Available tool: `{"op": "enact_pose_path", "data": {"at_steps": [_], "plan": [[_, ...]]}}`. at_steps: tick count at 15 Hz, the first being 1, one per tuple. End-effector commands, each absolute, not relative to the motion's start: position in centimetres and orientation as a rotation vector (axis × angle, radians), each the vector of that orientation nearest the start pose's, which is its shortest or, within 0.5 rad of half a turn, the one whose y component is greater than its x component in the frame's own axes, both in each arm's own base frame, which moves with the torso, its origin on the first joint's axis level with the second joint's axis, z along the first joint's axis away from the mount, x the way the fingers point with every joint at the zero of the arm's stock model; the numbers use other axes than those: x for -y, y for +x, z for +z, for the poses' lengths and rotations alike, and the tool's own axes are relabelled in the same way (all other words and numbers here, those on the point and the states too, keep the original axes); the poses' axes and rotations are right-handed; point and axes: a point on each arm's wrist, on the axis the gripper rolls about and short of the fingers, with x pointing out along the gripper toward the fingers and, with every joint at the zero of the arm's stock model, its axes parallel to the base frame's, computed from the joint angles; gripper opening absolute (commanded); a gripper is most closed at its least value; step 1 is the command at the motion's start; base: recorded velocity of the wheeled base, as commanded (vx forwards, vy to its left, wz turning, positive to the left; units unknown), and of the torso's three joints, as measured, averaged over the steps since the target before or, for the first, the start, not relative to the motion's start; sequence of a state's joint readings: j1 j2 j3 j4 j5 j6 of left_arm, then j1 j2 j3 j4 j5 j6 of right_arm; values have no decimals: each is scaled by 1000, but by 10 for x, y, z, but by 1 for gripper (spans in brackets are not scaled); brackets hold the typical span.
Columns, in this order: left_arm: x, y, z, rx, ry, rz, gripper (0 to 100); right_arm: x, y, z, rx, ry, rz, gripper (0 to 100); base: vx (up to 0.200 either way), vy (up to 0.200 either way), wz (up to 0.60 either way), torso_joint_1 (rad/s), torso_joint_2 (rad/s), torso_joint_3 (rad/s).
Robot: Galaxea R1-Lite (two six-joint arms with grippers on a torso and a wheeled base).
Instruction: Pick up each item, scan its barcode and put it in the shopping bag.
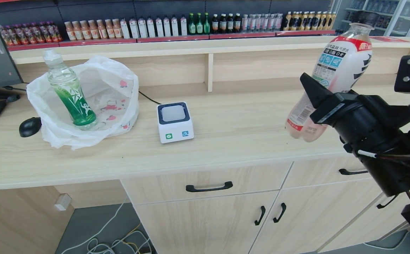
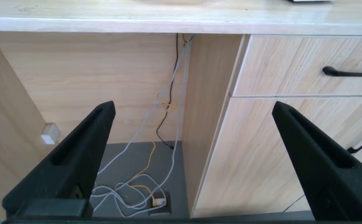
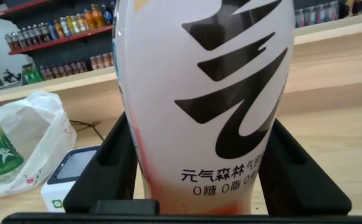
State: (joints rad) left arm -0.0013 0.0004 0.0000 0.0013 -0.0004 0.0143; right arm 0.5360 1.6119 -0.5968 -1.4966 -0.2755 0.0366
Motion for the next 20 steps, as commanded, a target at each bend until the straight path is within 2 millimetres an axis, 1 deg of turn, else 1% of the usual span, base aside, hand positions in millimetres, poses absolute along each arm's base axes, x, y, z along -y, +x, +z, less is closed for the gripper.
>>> {"op": "enact_pose_path", "data": {"at_steps": [1,4,5,11,16,20], "plan": [[0,-23,75,-2,15,-2,100,-121,230,235,442,224,238,0,0,200,0,-7,-2,7],[0,-23,75,-2,11,-2,100,-111,233,227,425,214,154,0,0,200,0,-1,-1,6],[0,-23,75,-2,9,-2,100,-111,233,225,418,218,133,0,0,200,0,17,17,2],[0,-23,75,0,5,0,100,-112,233,217,389,207,153,0,0,200,0,3,2,3],[0,-23,75,-2,2,0,100,-112,238,215,385,188,143,0,0,200,0,0,0,6],[0,-23,75,0,6,0,100,-112,242,217,396,181,134,0,0,200,0,2,4,5]]}}
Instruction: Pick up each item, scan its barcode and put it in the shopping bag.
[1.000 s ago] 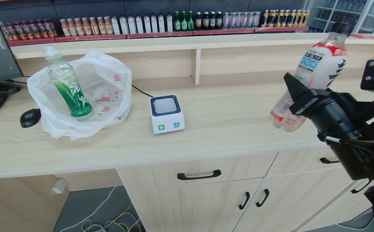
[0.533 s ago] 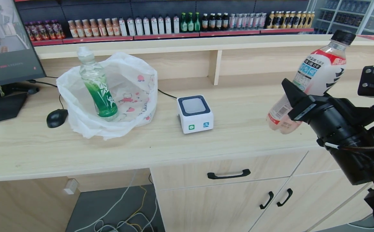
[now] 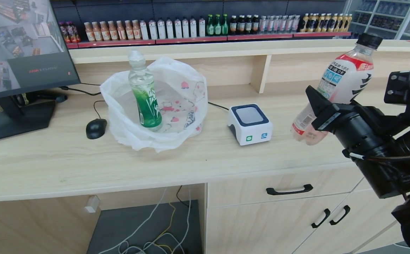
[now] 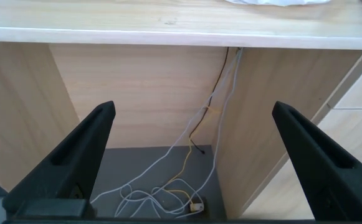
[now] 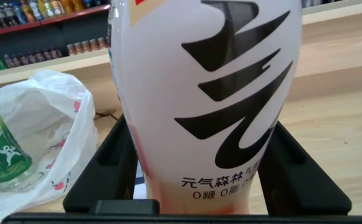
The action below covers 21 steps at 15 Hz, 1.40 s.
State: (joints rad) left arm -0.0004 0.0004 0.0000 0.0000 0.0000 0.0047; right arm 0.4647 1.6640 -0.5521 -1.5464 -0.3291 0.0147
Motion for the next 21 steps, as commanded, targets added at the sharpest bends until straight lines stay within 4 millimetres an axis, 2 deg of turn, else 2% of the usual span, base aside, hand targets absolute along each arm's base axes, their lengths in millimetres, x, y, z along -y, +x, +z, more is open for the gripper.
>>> {"op": "enact_pose_path", "data": {"at_steps": [1,3,6,7,10,13,18,21], "plan": [[0,-23,75,0,6,-2,100,-110,243,217,398,177,122,0,0,0,0,0,0,0],[0,-23,75,0,6,-2,100,-101,249,221,417,118,67,0,0,0,0,0,0,0],[0,-23,75,0,6,-2,100,-102,252,215,396,6,49,0,0,0,0,0,0,0],[0,-23,75,0,6,-2,100,-107,261,215,398,-22,45,0,0,0,0,0,0,0],[0,-23,75,0,6,0,100,-125,285,240,487,-96,37,0,0,0,0,0,0,0],[0,-23,75,0,6,0,100,-143,290,252,472,-180,62,0,0,0,0,0,0,0],[0,-23,75,0,6,0,100,-162,300,240,465,-360,71,0,0,0,0,0,0,0],[0,-23,75,0,6,0,100,-178,313,249,564,-472,129,0,0,0,0,0,0,0]]}}
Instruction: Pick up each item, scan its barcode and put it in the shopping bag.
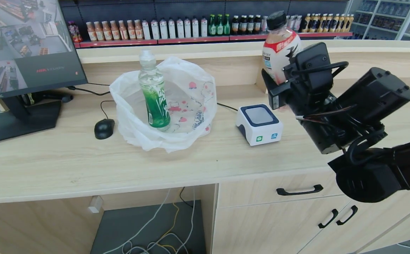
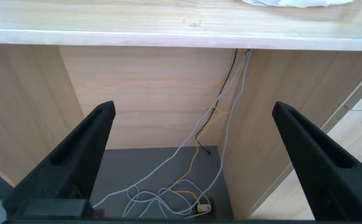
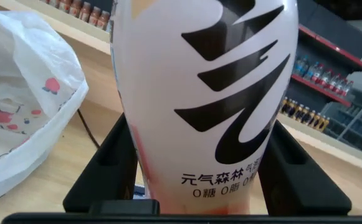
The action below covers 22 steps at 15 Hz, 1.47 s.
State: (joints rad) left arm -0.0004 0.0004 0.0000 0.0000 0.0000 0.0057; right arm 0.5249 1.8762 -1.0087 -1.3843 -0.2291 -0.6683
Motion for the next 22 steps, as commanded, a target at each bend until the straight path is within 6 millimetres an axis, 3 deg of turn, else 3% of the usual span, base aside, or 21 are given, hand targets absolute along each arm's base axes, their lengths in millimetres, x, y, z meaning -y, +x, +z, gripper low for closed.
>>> {"op": "enact_pose_path", "data": {"at_steps": [1,9,11,16,22], "plan": [[0,-23,75,0,6,0,100,-182,318,251,594,-502,145,0,0,0,0,0,0,0],[0,-23,75,0,6,0,100,-193,329,233,696,-691,390,0,0,0,0,0,0,0],[0,-23,75,0,6,0,100,-189,334,229,701,-721,409,0,0,0,0,0,0,0],[0,-23,75,0,6,0,100,-154,355,223,722,-818,429,0,0,0,0,0,0,0],[0,-23,75,0,6,0,100,-160,364,207,763,-886,532,0,0,0,0,0,0,0]]}}
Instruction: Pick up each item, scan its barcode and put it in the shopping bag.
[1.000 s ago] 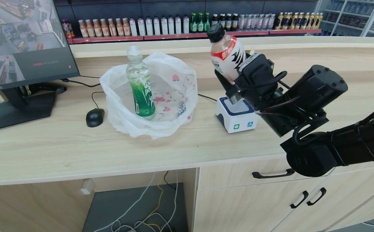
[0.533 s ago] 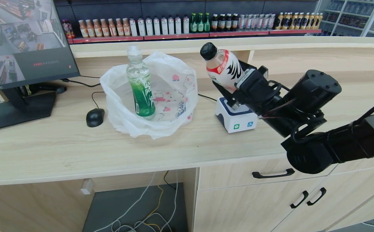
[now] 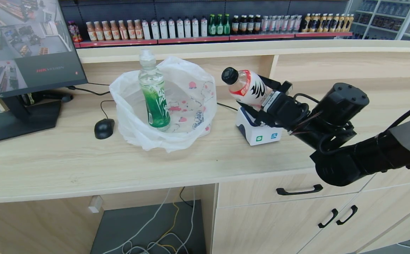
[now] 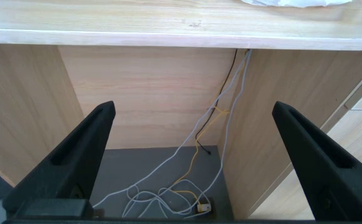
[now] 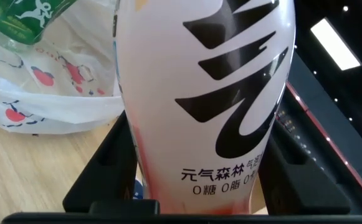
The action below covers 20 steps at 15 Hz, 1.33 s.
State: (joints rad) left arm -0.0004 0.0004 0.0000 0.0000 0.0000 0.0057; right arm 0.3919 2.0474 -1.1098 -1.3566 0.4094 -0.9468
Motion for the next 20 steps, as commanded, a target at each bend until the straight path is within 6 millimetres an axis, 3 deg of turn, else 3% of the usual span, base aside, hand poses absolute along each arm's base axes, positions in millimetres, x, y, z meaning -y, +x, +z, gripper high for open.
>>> {"op": "enact_pose_path", "data": {"at_steps": [1,10,20], "plan": [[0,-23,75,0,6,-2,100,-162,366,205,778,-888,547,0,0,0,0,0,0,0],[0,-23,75,0,6,0,100,-152,380,204,850,-971,581,0,0,0,0,0,0,0],[0,-23,75,0,6,-2,100,-153,379,206,895,-989,623,0,0,0,0,0,0,0]]}}
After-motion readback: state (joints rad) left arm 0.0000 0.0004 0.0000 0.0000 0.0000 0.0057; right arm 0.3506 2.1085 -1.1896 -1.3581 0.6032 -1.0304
